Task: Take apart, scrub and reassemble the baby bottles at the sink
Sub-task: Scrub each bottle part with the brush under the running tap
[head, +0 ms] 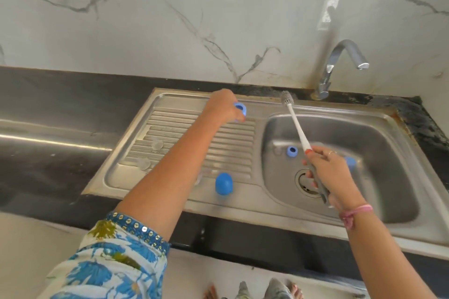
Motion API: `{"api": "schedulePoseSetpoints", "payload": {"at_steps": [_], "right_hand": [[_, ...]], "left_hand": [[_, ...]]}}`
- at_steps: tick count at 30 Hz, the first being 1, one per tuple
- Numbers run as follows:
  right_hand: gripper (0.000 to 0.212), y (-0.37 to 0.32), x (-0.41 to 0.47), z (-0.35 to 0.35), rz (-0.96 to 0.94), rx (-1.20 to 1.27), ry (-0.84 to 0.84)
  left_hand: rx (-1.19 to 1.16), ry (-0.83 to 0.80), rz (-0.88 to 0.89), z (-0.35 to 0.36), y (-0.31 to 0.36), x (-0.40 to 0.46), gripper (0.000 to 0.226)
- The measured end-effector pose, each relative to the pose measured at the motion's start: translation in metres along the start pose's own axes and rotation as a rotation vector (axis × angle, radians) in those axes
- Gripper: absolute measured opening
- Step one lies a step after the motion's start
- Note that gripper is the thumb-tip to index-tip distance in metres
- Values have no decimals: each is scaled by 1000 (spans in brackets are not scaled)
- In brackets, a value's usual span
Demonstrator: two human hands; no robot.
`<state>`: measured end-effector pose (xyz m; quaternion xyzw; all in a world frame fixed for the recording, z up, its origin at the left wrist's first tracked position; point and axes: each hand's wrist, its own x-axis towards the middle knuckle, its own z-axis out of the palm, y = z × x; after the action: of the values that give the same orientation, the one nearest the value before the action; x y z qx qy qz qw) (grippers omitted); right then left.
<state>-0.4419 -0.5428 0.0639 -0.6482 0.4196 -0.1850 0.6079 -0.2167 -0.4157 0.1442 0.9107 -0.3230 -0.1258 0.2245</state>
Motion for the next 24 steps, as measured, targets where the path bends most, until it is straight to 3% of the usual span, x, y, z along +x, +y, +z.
{"api": "schedulePoseSetpoints", "payload": {"at_steps": [3, 6, 10, 17, 21, 24], "right_hand": [[8, -5, -6, 36, 81, 211, -95], [9, -6, -13, 66, 80, 278, -128], [10, -10, -16, 95, 79, 296, -149], [13, -12, -10, 111, 98, 268, -168], [14, -9, -7, 109, 116, 265, -157], [15, -5, -8, 107, 123, 266, -150]], "left_hand": [[-17, -5, -12, -23, -51, -1, 29], [0, 23, -46, -27, -105, -7, 35], [67, 8, -77, -19, -152, -12, 24], [165, -118, -135, -1, -181, -8, 31], [146, -141, -166, 7, -184, -7, 23], [167, -164, -200, 15, -187, -3, 37]]}}
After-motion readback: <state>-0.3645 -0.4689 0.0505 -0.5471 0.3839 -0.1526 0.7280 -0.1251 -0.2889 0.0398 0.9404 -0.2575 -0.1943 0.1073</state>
